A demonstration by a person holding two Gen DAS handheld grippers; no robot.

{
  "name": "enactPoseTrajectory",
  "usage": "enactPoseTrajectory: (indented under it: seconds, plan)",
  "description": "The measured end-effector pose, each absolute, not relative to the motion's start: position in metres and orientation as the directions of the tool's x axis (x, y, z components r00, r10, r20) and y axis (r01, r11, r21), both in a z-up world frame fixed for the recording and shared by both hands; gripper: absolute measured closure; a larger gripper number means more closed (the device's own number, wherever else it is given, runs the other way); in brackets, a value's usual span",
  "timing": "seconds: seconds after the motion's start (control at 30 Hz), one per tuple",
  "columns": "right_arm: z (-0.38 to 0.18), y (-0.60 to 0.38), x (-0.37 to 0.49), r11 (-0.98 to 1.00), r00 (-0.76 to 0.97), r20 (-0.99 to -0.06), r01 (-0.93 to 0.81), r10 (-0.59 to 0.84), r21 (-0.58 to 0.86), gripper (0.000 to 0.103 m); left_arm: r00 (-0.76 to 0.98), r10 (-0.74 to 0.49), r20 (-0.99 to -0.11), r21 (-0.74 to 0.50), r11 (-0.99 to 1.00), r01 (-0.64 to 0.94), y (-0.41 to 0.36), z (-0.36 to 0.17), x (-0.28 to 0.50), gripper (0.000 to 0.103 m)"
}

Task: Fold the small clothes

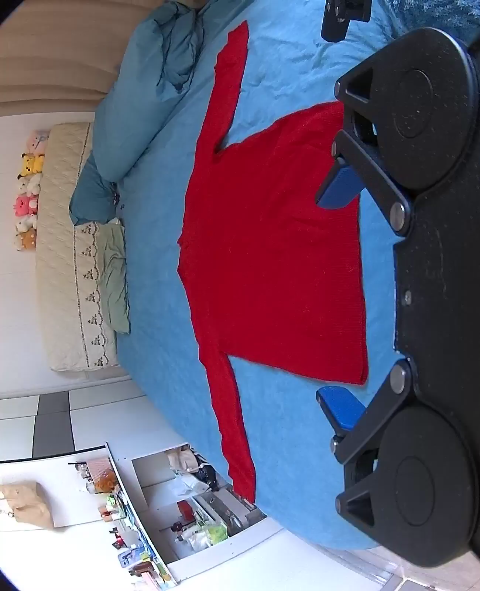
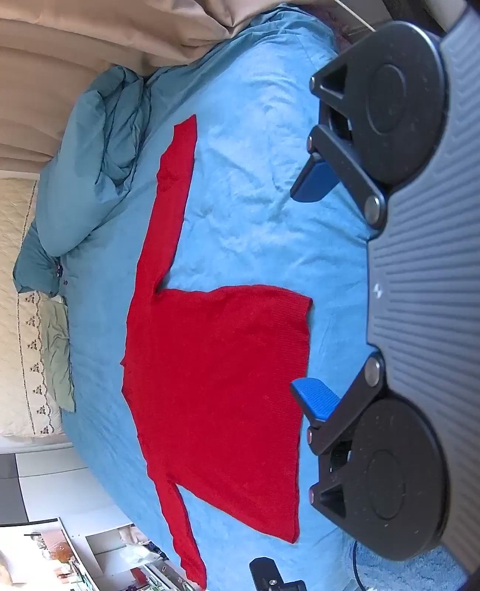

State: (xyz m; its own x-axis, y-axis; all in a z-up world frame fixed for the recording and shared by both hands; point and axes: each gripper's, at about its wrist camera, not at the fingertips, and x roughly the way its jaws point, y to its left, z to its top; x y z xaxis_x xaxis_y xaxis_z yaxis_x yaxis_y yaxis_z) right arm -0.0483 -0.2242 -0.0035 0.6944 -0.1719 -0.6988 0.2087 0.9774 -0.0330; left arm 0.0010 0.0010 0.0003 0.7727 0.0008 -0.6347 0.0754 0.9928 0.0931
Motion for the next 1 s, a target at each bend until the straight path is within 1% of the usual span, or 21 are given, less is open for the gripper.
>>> enactPoseTrajectory:
  seconds: [0.07, 0.4, 1.0]
  plan:
    - [-0.004, -0.224, -0.049, 0.978, 0.691, -0.702, 0.207, -0.173, -0.036, 0.000, 0.784, 0.004, -0.621, 0.105, 0.991, 0.078, -0.001, -0.001, -0.003, 0.000]
    - [-0.003, -0.222, -0.048, 0.979, 0.683, -0.711, 0.203, -0.165, -0.031, 0.000, 0.795, 0.002, -0.607, 0.099, 0.992, 0.073, -0.001, 0.006, -0.008, 0.000]
    - [-0.003, -0.220, -0.050, 0.978, 0.684, -0.710, 0.207, -0.166, -0.029, 0.000, 0.802, 0.010, -0.597, 0.114, 0.991, 0.073, -0.005, 0.006, -0.012, 0.000]
